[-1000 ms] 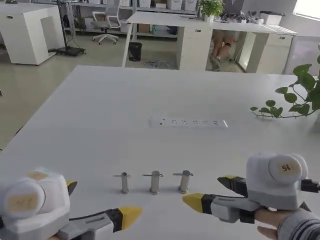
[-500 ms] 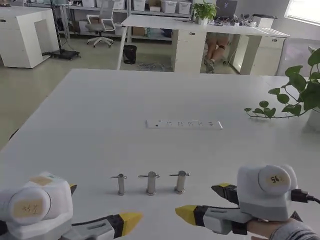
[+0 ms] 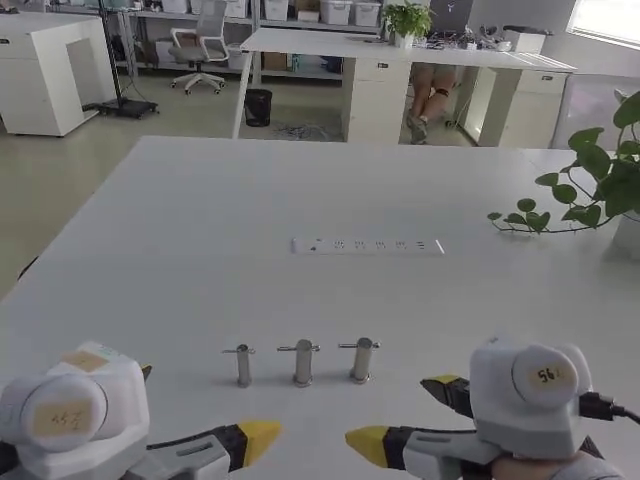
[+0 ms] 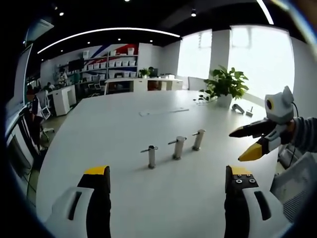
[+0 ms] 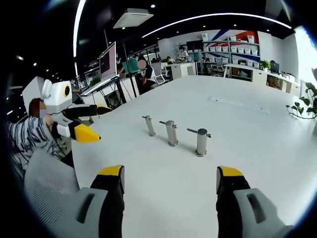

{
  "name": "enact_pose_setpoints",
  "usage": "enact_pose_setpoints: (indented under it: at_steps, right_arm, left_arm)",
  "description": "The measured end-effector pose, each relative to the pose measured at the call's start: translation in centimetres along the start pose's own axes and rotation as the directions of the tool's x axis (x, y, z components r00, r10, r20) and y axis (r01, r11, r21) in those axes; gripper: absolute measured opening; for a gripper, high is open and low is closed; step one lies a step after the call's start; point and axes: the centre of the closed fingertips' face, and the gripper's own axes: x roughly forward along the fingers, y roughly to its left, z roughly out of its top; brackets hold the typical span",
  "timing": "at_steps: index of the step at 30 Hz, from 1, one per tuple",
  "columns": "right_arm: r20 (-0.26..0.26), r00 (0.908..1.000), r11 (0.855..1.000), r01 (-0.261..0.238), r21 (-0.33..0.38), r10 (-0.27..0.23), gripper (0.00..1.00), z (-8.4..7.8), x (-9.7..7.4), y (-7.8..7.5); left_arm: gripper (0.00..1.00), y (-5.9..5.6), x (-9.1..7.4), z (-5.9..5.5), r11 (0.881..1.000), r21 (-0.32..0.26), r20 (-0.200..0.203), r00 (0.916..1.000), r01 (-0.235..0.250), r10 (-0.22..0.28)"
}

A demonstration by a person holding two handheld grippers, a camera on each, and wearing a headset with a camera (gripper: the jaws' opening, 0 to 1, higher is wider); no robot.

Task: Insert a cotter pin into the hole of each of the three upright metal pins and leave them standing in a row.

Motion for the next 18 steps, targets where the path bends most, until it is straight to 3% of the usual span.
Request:
enact_pose_setpoints:
  at_steps: [18]
  right_arm:
    - [0.015, 0.9999, 1.0, 0.006, 0.008, -0.006, 0.74, 0.1, 0.18, 0.37]
  left_arm:
    - [0.95, 0.0, -0.28, -0.17, 1.0, -0.011, 0.004, 1.0, -0.009, 0.009]
